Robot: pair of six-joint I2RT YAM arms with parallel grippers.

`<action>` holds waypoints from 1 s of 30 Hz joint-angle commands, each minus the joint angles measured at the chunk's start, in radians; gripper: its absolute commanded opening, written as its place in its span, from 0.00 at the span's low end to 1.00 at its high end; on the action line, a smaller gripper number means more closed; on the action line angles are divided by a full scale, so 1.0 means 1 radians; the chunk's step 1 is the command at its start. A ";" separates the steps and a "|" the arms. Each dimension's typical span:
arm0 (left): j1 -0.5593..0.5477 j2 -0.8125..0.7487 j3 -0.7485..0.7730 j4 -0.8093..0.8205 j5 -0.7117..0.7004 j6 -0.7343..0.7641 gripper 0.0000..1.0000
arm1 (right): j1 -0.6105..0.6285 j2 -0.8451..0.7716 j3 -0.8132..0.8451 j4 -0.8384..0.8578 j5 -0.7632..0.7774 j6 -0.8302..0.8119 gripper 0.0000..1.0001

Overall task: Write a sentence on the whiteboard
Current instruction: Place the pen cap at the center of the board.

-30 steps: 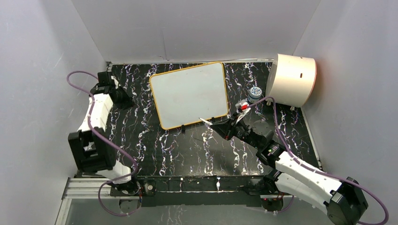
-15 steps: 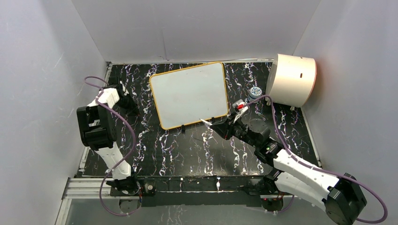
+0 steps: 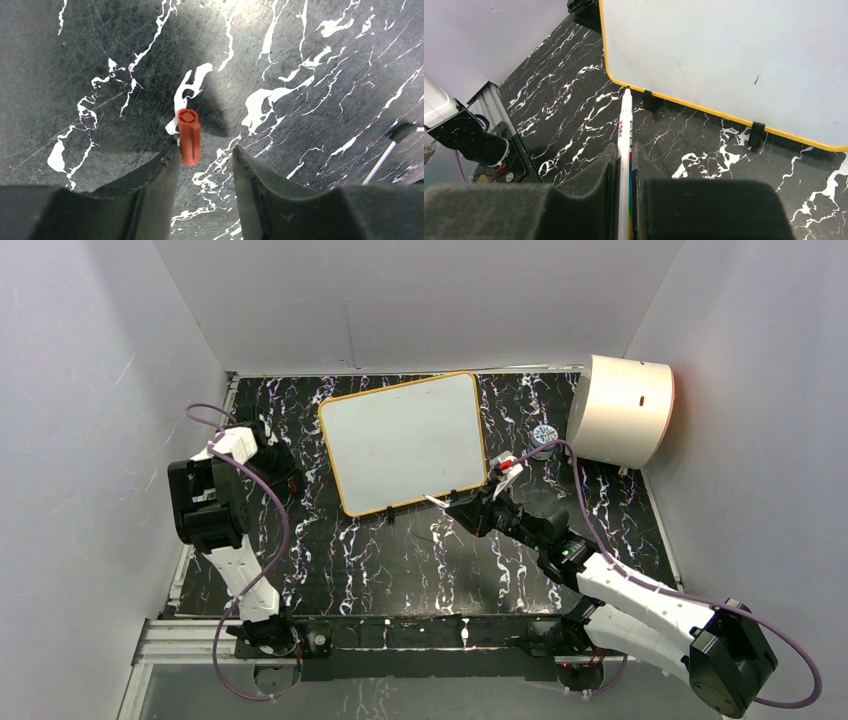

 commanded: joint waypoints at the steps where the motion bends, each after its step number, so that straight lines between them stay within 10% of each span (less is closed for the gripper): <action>1: 0.006 -0.051 0.011 -0.012 -0.049 0.023 0.45 | -0.001 0.010 0.068 0.056 -0.006 0.006 0.00; 14: 0.006 -0.376 -0.030 0.100 -0.027 0.000 0.71 | 0.000 0.006 0.128 -0.048 0.026 -0.028 0.00; 30: 0.009 -0.556 -0.059 0.425 0.413 -0.062 0.86 | -0.001 -0.075 0.204 -0.214 0.109 -0.141 0.00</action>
